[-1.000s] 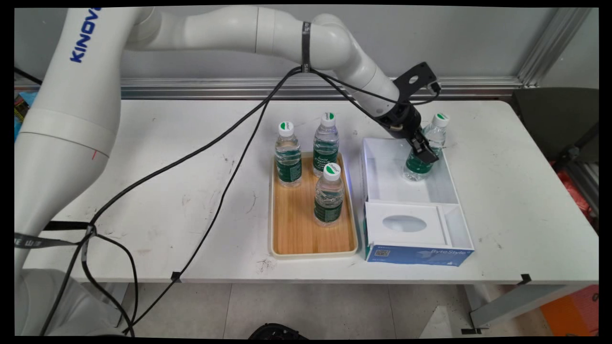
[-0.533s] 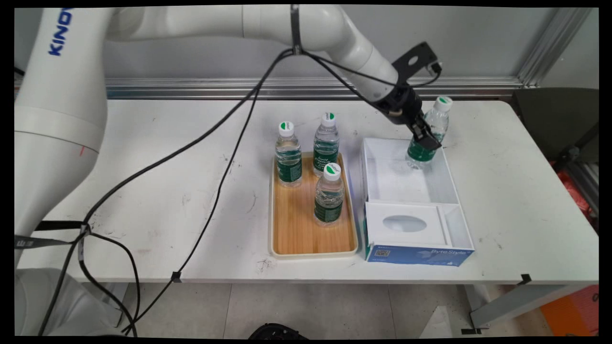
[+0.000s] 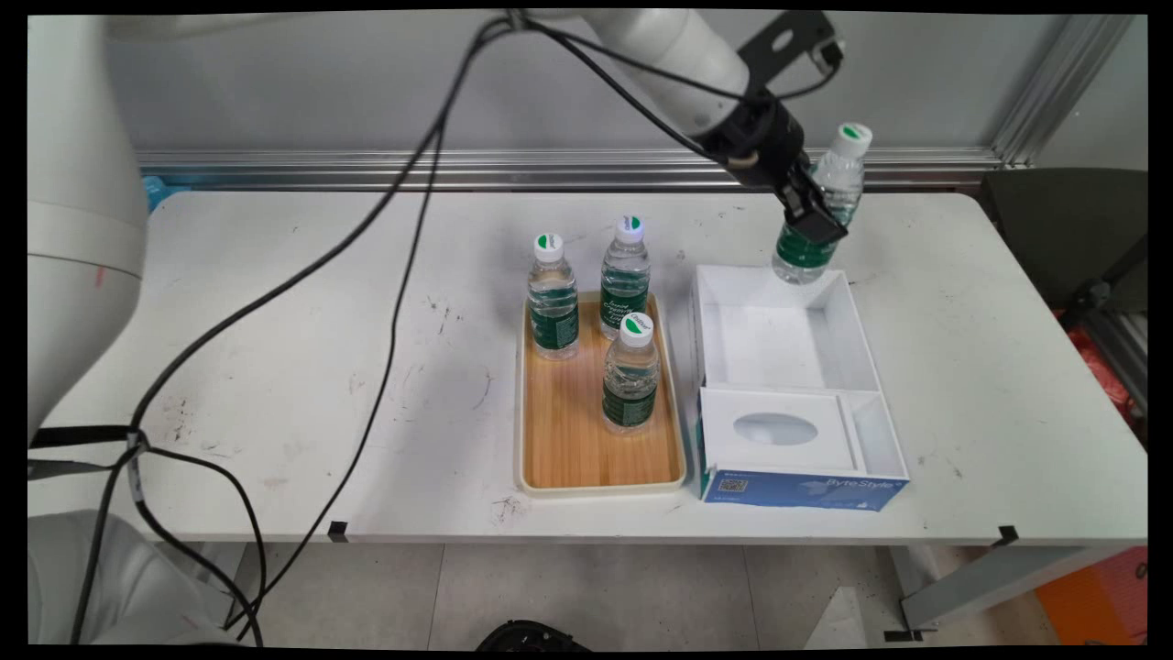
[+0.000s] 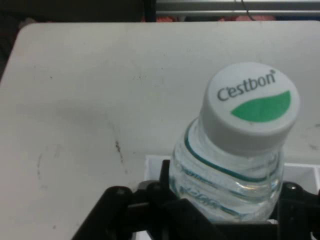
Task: Place the picked object on the tray
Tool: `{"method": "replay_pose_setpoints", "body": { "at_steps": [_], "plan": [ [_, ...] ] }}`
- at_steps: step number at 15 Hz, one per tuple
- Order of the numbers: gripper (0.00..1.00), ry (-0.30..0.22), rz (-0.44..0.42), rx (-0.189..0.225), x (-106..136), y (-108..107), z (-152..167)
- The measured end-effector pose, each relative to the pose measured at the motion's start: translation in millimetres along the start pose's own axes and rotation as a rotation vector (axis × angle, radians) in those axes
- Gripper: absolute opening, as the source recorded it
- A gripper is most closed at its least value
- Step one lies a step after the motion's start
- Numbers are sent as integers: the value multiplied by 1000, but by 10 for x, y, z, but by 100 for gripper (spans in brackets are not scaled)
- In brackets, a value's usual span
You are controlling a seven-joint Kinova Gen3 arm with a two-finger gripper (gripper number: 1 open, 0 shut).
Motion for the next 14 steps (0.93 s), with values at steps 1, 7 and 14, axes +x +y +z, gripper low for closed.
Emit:
{"method": "replay_pose_setpoints", "body": {
  "at_steps": [1,7,14],
  "plan": [
    [0,0,12,3,22,43,-137],
    [0,-13,65,1,-8,313,-910],
    [0,-66,26,15,-391,568,-1840]
  ]
}}
